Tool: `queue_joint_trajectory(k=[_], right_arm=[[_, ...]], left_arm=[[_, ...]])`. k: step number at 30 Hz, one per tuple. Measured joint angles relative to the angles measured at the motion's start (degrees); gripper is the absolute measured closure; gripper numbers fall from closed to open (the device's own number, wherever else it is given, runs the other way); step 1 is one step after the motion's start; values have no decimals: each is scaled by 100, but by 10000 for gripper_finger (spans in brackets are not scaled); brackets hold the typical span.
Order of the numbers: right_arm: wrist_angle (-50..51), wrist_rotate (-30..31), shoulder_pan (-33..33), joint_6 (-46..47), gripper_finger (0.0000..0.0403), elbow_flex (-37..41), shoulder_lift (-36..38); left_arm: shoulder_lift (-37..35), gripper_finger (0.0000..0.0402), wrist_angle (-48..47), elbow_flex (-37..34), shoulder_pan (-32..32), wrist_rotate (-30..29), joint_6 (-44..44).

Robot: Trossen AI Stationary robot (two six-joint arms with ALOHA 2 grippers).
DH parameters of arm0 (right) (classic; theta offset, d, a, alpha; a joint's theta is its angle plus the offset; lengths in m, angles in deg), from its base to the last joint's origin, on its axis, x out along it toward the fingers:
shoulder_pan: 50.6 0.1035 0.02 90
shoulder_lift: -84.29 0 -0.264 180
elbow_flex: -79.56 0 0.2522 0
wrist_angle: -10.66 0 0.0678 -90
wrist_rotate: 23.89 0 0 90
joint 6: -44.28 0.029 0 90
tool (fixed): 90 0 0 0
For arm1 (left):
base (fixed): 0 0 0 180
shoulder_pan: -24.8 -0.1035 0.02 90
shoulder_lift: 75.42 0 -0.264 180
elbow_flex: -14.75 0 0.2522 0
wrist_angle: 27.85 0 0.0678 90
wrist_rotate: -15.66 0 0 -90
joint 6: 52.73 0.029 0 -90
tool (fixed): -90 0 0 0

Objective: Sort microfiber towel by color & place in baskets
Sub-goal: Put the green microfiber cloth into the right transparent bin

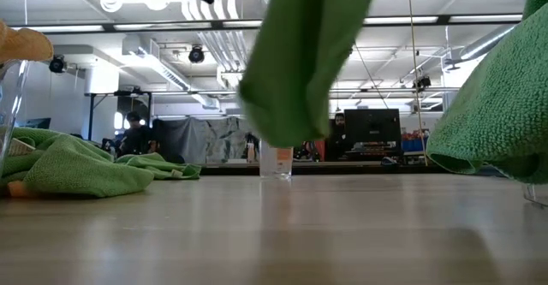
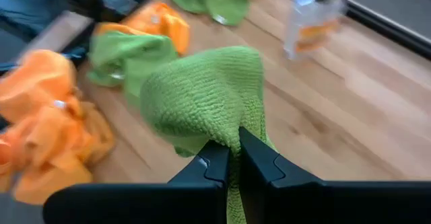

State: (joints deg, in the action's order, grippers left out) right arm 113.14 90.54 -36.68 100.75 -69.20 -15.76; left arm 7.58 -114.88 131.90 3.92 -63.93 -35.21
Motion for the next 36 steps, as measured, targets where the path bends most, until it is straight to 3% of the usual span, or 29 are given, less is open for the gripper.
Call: queue_joint_trajectory(k=[4, 20, 29, 36], right_arm=[[104, -48, 259, 300, 391, 61, 101], [128, -1299, 1313, 239, 391, 84, 157], [126, -1496, 2227, 844, 391, 227, 157], [131, -1989, 2745, 1217, 391, 1018, 227]], left_arm=[[0, 280, 28, -12, 0, 0, -127], [0, 280, 1040, -184, 8, -48, -1707], [-2, 280, 1464, -1198, 42, -102, -2538], [-26, 281, 2879, -2097, 390, -32, -3123]])
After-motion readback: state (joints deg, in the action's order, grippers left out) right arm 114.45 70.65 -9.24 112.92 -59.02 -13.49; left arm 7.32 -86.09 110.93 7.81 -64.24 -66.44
